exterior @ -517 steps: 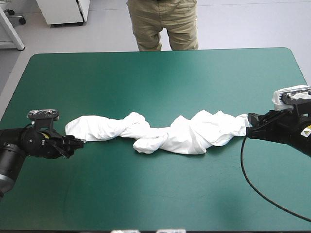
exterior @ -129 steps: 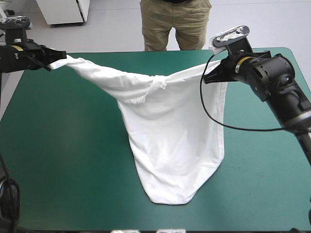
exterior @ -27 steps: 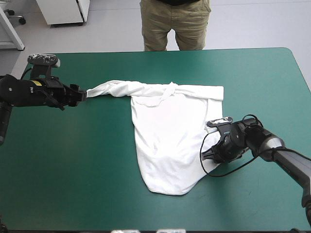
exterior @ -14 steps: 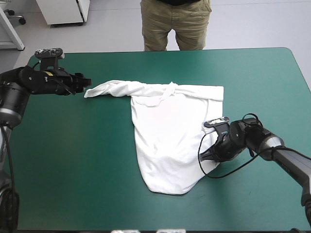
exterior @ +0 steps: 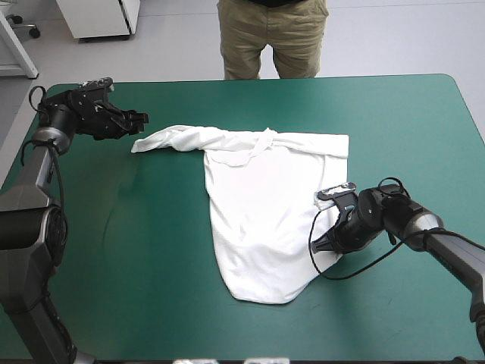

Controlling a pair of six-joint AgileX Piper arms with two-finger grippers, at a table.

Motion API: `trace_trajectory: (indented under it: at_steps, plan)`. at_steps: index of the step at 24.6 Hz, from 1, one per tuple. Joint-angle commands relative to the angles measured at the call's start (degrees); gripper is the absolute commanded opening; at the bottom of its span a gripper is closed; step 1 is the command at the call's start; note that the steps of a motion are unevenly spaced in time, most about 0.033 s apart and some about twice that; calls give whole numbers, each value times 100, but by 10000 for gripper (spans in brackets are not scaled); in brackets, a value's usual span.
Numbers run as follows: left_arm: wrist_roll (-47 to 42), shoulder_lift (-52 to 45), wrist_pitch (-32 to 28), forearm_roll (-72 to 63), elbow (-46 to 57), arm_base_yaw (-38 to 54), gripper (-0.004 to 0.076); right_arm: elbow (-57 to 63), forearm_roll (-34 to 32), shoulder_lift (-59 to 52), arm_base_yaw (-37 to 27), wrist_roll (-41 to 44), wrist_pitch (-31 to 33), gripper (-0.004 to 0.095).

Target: Fold the cloth

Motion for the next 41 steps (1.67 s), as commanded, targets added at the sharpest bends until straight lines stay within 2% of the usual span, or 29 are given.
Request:
trace_trajectory:
  at_steps: [1, 8, 13, 17, 25, 28, 30, 37, 41]
  plan:
    - [147, 14, 60, -114, -422, -7, 475, 48, 269, 38, 42, -61, 9, -17]
    - [763, 277, 245, 308, -497, -7, 475, 48, 269, 38, 42, -61, -58, -17]
    - [890, 332, 57, 375, -497, -7, 468, 48, 282, 48, 42, -63, -71, -17]
    - [968, 624, -2, 129, -508, -53, 328, 48, 306, 48, 42, -64, -71, -17]
    - [1044, 907, -68, 61, -530, -286, -7, 48, 357, 48, 42, -64, -99, -17]
    - [986, 801, 5, 193, -530, -286, -9, 35, 338, 38, 42, -104, -313, -17]
    - [986, 500, 199, 443, -530, -286, -9, -139, 338, -91, 42, -160, -167, -17]
    - [960, -708, 313, 933, -540, -276, -9, -1149, 726, -1234, 42, -549, 1356, -17]
    - [877, -1336, 436, 943, -635, -276, -9, -1907, 732, -2093, 42, -492, 1673, -17]
